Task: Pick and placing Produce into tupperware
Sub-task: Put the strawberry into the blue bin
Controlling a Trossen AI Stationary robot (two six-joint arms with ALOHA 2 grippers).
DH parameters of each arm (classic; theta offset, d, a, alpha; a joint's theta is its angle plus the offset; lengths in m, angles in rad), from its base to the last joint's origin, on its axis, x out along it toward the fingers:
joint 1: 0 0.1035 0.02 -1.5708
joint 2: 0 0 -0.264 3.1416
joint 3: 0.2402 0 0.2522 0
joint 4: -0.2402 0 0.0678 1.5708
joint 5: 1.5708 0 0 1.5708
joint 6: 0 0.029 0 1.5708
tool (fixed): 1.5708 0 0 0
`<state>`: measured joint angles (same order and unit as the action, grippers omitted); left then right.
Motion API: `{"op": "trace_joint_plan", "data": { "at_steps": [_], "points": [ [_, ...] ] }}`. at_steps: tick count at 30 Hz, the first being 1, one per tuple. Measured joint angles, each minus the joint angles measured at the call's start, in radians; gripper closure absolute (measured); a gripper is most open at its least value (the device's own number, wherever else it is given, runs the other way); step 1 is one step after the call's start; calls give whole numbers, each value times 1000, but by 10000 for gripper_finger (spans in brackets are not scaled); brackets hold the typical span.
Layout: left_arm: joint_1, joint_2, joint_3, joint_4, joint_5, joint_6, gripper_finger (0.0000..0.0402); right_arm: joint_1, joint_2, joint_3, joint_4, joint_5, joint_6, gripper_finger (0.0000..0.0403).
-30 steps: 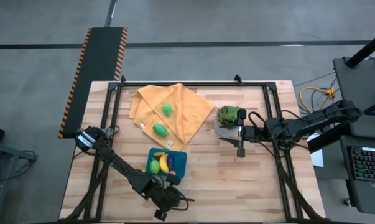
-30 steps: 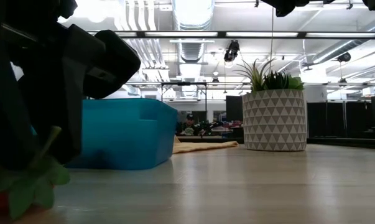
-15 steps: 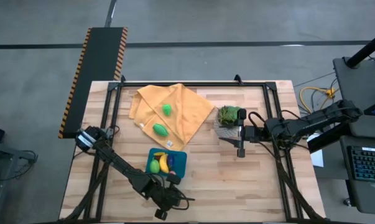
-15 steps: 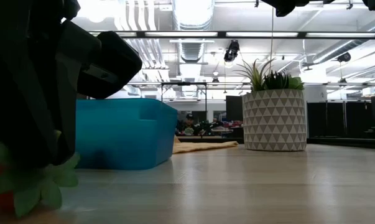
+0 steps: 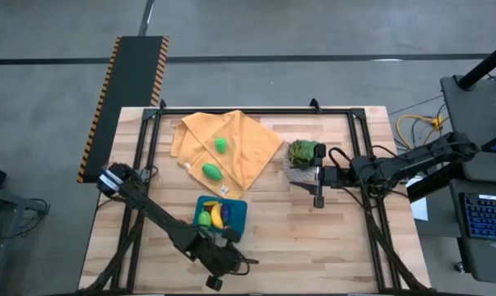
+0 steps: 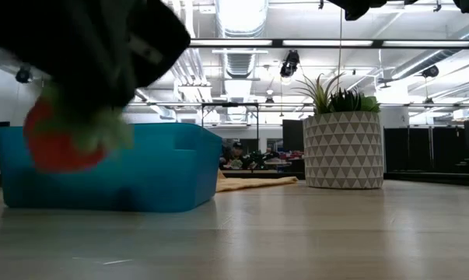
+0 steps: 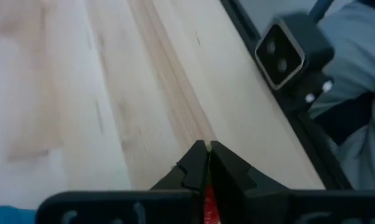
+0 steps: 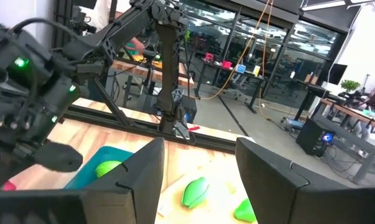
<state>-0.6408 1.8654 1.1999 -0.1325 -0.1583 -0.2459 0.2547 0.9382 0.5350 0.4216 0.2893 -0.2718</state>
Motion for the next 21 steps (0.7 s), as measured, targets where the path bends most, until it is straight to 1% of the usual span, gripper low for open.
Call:
{"op": "trace_joint_plan", "data": {
  "at_steps": [2, 9, 13, 18, 21],
  "points": [
    [6, -25, 0, 0, -12, 20, 401, 0, 0, 0, 1, 0, 0, 211],
    [29, -129, -8, -9, -119, 128, 401, 0, 0, 0, 2, 0, 0, 211],
    [52, -183, -29, -9, -213, 162, 401, 0, 0, 0, 2, 0, 0, 211],
    [82, -217, -57, -13, -332, 208, 401, 0, 0, 0, 2, 0, 0, 211],
    [109, -219, -79, -10, -351, 209, 402, 0, 0, 0, 2, 0, 0, 211]
  ]
}}
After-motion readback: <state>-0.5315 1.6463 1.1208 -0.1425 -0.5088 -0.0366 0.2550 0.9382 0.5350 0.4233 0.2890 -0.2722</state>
